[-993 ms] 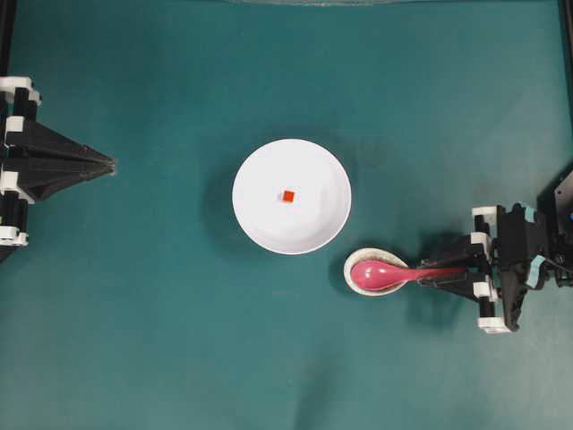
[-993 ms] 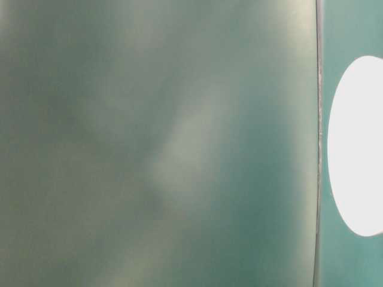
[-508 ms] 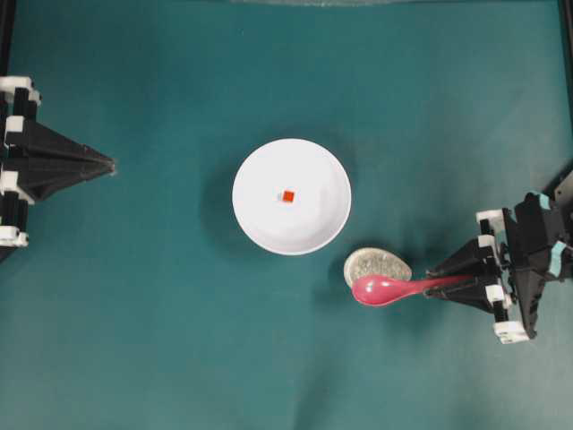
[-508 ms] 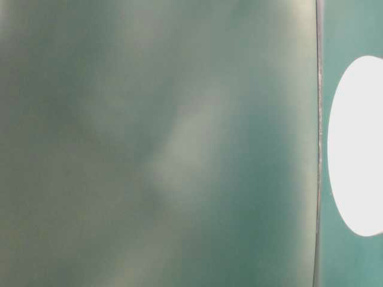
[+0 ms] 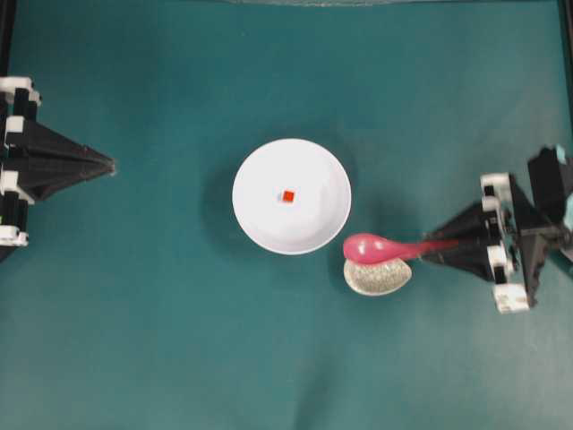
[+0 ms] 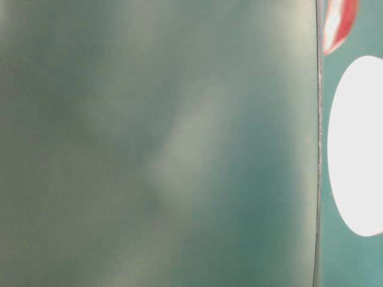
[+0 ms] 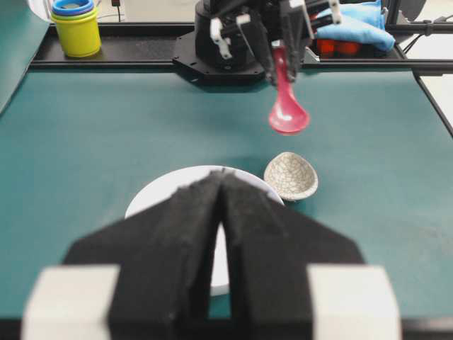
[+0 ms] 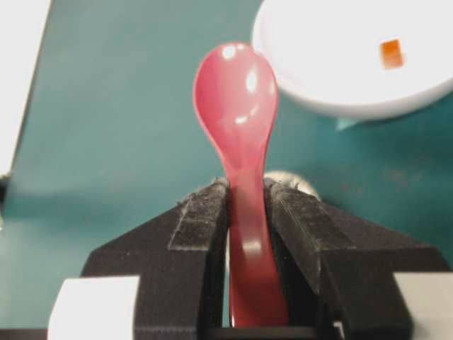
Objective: Grip the spoon and scoop the red block from the bowl with right arm.
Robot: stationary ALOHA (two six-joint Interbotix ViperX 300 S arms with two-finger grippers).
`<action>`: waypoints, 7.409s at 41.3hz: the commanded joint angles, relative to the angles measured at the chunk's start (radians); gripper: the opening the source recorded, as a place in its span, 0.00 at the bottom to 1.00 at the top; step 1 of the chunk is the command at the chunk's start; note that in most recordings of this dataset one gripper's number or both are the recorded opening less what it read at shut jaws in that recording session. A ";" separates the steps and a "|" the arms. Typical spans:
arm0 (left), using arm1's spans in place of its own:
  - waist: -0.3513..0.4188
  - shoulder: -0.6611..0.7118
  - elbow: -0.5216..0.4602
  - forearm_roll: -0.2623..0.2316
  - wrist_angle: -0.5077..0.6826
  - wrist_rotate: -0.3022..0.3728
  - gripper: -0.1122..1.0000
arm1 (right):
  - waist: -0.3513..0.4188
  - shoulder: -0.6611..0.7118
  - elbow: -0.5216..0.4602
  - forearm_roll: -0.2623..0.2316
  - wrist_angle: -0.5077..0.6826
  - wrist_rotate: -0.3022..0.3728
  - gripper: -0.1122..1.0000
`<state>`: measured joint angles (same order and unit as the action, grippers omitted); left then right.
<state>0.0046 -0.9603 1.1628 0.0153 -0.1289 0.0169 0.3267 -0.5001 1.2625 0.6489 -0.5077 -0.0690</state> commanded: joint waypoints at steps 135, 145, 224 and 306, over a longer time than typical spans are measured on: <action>0.026 -0.003 -0.028 0.003 0.023 0.000 0.10 | -0.517 0.449 -0.819 -0.416 1.134 0.054 0.31; 0.025 -0.002 -0.026 0.003 0.023 0.000 0.10 | -0.518 0.371 -0.854 -0.440 1.249 0.057 0.22; 0.026 -0.002 -0.026 0.003 0.015 0.000 0.10 | -0.256 0.107 -0.380 -0.428 0.969 0.468 0.18; 0.026 -0.002 -0.026 0.003 0.020 -0.014 0.10 | -0.097 0.140 -0.341 -0.601 1.103 0.465 0.66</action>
<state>0.0276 -0.9664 1.1628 0.0153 -0.1012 0.0061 0.2255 -0.3405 0.9265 0.0614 0.5983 0.3973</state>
